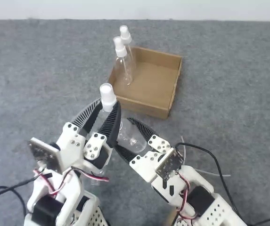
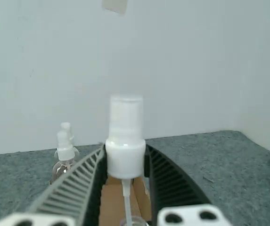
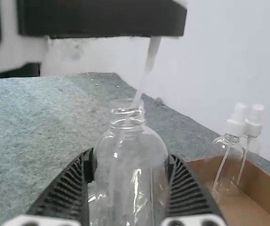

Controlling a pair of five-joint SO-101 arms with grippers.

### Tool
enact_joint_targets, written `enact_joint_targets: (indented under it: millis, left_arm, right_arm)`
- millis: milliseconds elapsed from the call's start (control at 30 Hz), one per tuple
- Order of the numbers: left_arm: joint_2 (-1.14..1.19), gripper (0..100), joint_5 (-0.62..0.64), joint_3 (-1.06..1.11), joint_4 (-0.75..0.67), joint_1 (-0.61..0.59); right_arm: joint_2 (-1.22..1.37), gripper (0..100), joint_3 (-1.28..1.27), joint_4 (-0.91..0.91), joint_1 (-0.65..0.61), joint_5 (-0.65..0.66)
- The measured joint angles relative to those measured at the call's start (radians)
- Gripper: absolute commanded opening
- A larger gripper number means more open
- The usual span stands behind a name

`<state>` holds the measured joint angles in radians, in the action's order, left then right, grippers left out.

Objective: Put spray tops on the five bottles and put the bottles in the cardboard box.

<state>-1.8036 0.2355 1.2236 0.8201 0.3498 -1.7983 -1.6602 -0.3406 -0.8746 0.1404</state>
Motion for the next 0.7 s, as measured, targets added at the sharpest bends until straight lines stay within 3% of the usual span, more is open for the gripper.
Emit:
enact_joint_targets:
  millis: [333, 700]
  left_arm:
    - [0.000, 17, -0.003, -0.032, 0.147, 0.000]
    - [0.000, 19, -0.006, -0.110, 0.236, 0.000]
  right_arm:
    - [0.000, 1.7, 0.000, 0.000, 0.000, 0.000]
    - [0.000, 1.7, 0.000, 0.000, -0.002, 0.000]
